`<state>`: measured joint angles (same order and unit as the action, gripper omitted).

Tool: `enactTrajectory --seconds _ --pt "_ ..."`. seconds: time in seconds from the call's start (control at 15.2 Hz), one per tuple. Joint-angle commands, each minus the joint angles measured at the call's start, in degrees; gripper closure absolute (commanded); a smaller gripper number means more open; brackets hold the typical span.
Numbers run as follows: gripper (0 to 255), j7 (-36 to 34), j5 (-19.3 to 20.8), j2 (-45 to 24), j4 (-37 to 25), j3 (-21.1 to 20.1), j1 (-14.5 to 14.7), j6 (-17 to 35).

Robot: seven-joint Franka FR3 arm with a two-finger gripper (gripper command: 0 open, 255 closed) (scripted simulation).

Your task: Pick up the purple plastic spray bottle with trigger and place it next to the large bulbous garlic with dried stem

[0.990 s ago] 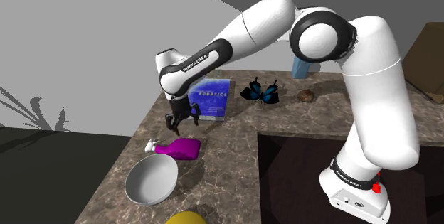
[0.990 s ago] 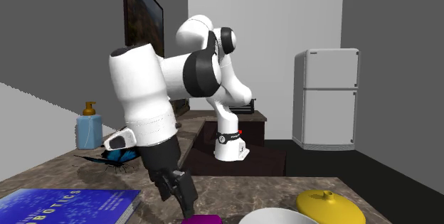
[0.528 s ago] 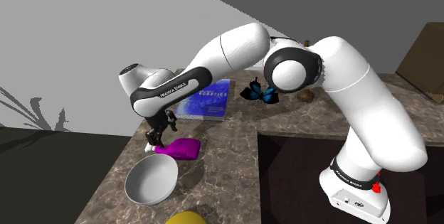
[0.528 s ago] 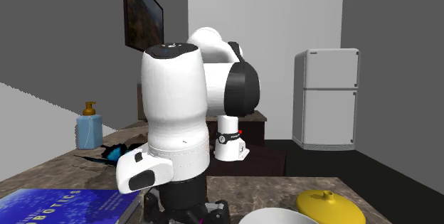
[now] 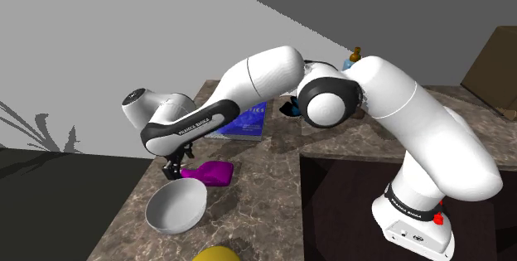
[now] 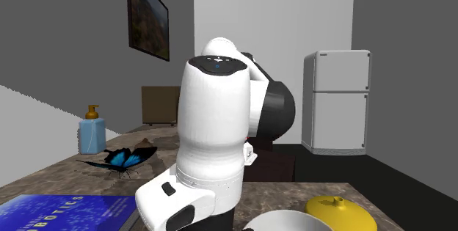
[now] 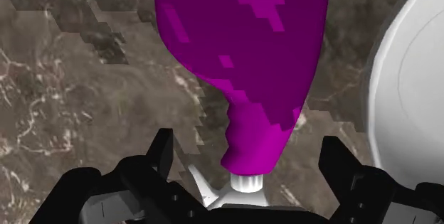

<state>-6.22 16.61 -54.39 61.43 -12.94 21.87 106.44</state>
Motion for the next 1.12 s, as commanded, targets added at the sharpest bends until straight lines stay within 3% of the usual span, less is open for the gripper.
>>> enactTrajectory --seconds 0.0,0.59,0.66,1.06 --pt "0 -0.19 0.02 -1.06 1.63 -0.2 0.33 1.23" --pt "0 -0.29 0.11 -1.36 2.32 -0.1 0.23 2.21" --pt "255 -0.29 0.12 -1.41 2.27 -0.1 0.24 2.21" --pt "255 -0.29 0.12 -1.48 2.17 -0.09 0.26 2.19"
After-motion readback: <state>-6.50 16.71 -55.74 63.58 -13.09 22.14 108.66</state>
